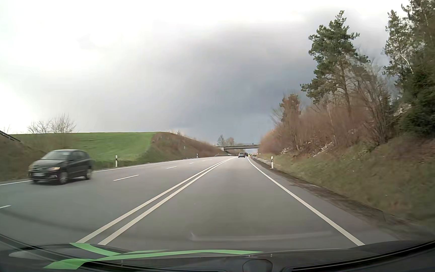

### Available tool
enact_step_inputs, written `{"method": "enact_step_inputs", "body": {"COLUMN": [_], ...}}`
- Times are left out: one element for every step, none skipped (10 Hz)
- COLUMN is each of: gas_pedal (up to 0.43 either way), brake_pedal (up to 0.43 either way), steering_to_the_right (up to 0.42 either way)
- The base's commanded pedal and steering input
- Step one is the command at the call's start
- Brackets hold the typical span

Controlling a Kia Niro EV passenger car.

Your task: Follow the waypoints while adhering to traffic rules and regulations

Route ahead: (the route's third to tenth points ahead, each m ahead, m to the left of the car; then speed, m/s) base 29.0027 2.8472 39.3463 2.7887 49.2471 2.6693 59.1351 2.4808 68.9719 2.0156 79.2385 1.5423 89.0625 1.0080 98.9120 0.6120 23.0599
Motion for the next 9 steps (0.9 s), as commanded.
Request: {"method": "enact_step_inputs", "body": {"gas_pedal": [0.280, 0.280, 0.280, 0.280, 0.280, 0.280, 0.280, 0.280, 0.280], "brake_pedal": [0.000, 0.000, 0.000, 0.000, 0.000, 0.000, 0.000, 0.000, 0.000], "steering_to_the_right": [-0.001, 0.000, 0.000, 0.000, 0.000, 0.000, 0.000, 0.000, 0.000]}}
